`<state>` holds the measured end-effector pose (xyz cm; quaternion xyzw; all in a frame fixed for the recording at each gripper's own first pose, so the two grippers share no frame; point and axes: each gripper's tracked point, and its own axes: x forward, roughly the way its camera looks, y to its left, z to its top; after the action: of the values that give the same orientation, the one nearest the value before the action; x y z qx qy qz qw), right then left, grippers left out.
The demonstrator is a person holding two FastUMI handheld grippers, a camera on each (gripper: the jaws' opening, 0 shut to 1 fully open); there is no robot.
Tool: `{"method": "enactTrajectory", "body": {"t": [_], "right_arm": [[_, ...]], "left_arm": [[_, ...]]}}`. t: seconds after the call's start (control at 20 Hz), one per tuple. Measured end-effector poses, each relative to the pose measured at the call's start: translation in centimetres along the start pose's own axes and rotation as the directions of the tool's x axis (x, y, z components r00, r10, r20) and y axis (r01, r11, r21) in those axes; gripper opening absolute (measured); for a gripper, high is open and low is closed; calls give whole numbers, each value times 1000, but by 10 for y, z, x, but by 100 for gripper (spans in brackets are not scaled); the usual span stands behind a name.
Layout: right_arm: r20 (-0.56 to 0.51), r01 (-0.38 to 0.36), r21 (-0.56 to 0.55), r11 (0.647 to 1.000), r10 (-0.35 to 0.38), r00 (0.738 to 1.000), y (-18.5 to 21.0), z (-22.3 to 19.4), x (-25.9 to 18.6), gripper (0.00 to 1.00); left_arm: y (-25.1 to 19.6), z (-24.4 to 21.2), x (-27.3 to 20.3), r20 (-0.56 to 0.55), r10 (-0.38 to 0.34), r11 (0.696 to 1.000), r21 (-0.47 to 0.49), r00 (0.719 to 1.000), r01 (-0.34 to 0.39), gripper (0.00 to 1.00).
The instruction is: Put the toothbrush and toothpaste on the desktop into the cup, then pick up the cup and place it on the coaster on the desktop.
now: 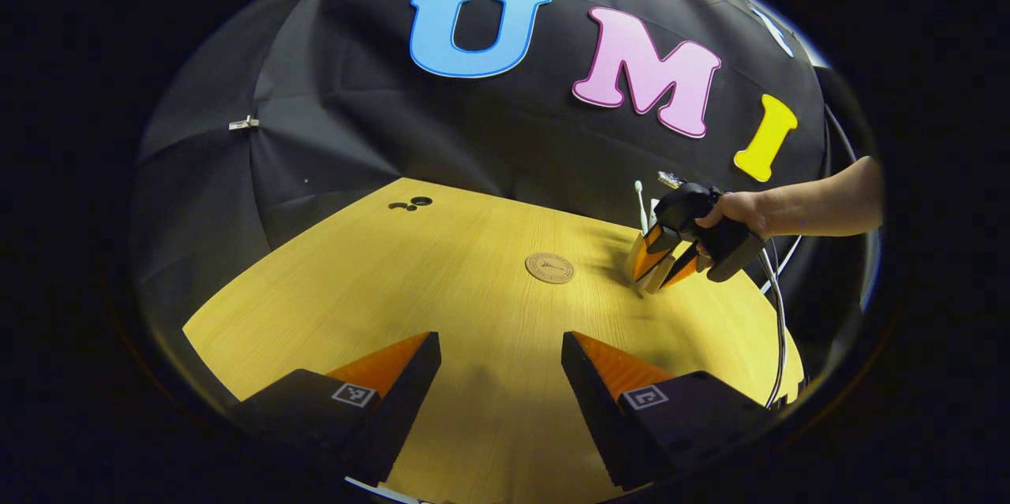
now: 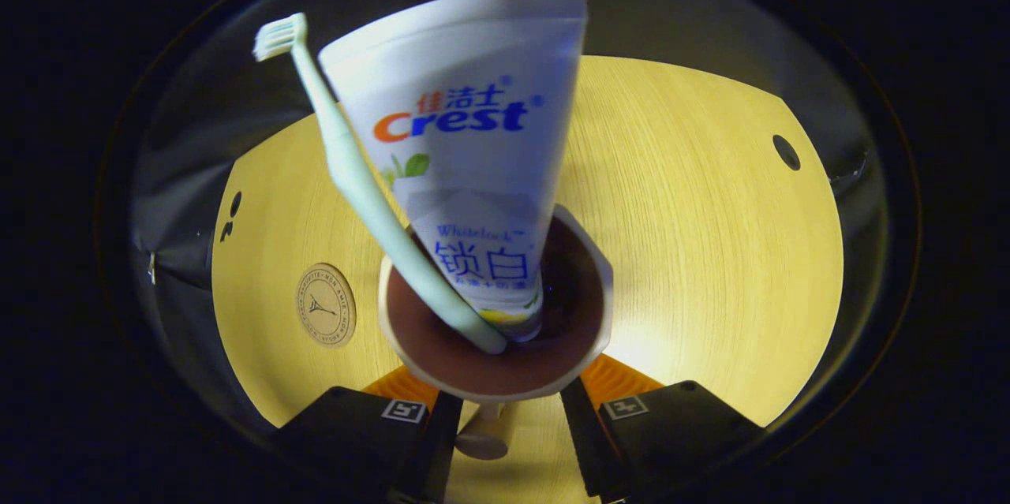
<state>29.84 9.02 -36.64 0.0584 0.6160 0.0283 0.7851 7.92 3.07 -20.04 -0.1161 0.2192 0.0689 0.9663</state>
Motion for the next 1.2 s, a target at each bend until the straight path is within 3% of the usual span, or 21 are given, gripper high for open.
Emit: {"method": "enactTrajectory", "body": {"t": [0.05, 0.1, 0.2, 0.3, 0.9, 1.2], "right_arm": [[-1, 2, -2, 1000, -2, 1000, 0, 0, 1, 65], [-7, 2, -4, 1000, -2, 1000, 0, -1, 2, 64], [-6, 13, -13, 1000, -13, 1000, -1, 1, 5, 43], [-2, 21, -41, 999, -21, 1000, -1, -2, 4, 31], [92, -3, -142, 990, 17, 996, 12, 9, -20, 31], [113, -28, -208, 978, 52, 992, 52, 9, -35, 31]], "left_arm": [[-1, -1, 0, -2, -1, 1000, -3, 1000, 1, 98], [-1, -3, -1, -6, 0, 1000, -5, 1000, 0, 98], [-2, -7, 0, -19, 1, 1000, -5, 1000, -1, 98], [-5, -10, -1, -26, 1, 1000, -1, 1000, -1, 98], [-7, -25, -8, -69, -8, 1000, 17, 998, 9, 98], [-3, -24, -11, -65, -7, 1000, 9, 998, 8, 98]]}}
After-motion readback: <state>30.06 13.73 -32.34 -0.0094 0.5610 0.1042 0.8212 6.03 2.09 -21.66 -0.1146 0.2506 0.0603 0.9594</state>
